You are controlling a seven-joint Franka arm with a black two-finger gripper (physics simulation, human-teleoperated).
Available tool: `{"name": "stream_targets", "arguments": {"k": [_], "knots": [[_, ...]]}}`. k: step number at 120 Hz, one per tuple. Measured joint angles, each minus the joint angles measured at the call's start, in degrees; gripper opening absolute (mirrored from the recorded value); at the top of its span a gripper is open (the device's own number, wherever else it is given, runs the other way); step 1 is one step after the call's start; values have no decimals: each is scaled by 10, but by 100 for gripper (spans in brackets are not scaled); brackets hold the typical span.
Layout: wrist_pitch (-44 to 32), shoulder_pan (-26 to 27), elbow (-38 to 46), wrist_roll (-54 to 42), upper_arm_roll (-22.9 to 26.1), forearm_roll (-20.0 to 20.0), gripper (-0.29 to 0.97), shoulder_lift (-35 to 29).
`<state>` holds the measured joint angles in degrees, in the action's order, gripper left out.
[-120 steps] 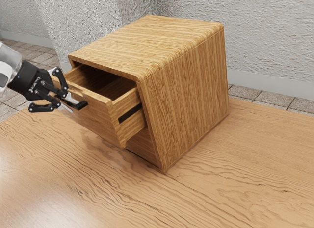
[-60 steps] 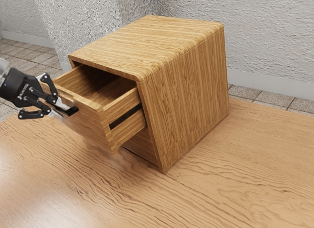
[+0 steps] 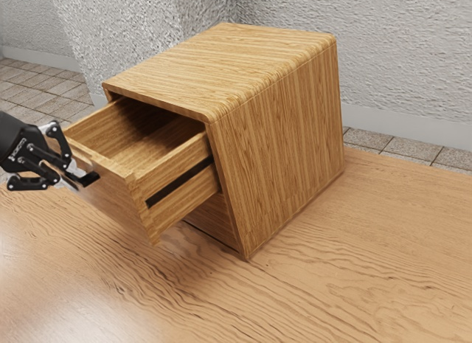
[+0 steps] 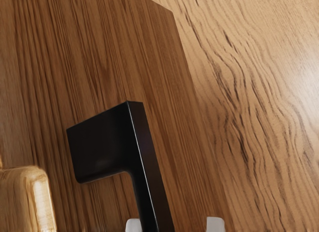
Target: Pull the drawer handle with one arm to open the drawer
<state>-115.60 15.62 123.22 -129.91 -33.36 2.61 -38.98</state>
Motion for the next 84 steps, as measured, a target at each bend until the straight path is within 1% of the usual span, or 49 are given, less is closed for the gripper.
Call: {"name": "stream_targets", "arguments": {"k": [23,56,84], "knots": [[5,-1,19,13,4,-32,-9,-38],[8,-10,46,27,13,-58,-10,-81],[26,-18,57,36,14,-81,-10,-117]]}}
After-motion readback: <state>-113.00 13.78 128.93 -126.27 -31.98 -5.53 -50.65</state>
